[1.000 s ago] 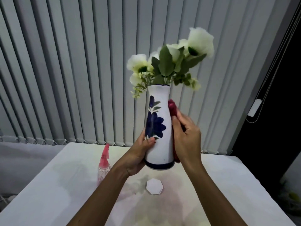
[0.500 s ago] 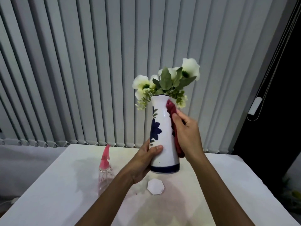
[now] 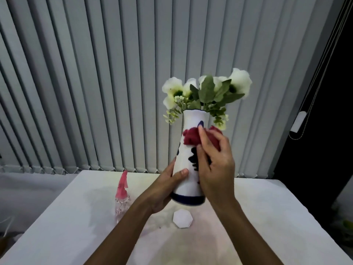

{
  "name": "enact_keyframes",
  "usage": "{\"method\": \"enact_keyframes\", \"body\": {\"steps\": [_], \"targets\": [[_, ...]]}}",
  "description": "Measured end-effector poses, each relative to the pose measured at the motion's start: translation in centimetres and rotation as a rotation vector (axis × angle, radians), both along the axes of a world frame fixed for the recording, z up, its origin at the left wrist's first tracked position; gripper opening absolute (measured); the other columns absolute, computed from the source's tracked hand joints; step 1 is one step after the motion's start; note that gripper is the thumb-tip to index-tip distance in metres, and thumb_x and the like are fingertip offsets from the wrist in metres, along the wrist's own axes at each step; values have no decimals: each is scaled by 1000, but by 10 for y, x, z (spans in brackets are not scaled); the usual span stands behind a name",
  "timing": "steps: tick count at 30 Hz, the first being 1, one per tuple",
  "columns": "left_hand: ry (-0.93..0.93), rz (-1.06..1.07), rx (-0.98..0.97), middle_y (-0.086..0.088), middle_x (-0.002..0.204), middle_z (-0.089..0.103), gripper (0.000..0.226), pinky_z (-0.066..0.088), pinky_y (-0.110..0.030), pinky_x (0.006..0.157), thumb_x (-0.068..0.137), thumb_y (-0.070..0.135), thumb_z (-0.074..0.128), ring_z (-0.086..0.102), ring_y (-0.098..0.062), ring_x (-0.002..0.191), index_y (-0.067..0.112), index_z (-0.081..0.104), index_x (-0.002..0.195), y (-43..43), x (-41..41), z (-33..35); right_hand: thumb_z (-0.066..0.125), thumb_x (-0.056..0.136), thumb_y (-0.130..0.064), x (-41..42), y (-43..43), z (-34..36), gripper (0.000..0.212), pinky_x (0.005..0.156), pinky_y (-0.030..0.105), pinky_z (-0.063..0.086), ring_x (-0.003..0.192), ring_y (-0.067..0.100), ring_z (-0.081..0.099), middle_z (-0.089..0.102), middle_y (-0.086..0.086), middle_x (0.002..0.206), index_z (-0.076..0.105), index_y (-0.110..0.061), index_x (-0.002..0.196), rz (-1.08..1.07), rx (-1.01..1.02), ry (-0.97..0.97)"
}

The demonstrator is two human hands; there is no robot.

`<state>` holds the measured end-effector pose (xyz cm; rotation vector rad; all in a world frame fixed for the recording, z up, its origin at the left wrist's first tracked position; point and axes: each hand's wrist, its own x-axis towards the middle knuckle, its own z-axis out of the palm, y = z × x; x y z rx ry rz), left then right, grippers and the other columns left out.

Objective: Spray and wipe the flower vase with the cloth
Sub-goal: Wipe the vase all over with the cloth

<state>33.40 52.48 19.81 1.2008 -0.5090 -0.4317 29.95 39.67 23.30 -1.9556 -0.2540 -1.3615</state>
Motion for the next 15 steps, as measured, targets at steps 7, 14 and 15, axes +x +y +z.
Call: {"method": "enact_keyframes", "body": {"steps": [7,14,15], "targets": [[12,31,-49,-1,105,75,89,58,-30,75,44,44,89,71,-17,93,18,56,123,-7,-1,-1,49,98,-22,13,-15,27,36,96,17,46,103,-7,58,62,-11,114,55,-23,133,231,327,310],[73,97,-93,-4,125,67,89,53,-42,93,61,53,77,65,-23,111,22,45,138,3,11,0,48,96,-20,-14,3,-18,39,96,8,42,107,-2,56,57,-1,121,50,-28,134,179,183,195],[57,69,-55,-1,127,66,74,49,-45,99,71,50,69,63,-23,115,26,47,137,4,13,2,49,95,-18,-10,2,-13,39,97,4,38,109,0,54,56,3,123,51,-24,133,130,125,130]]}}
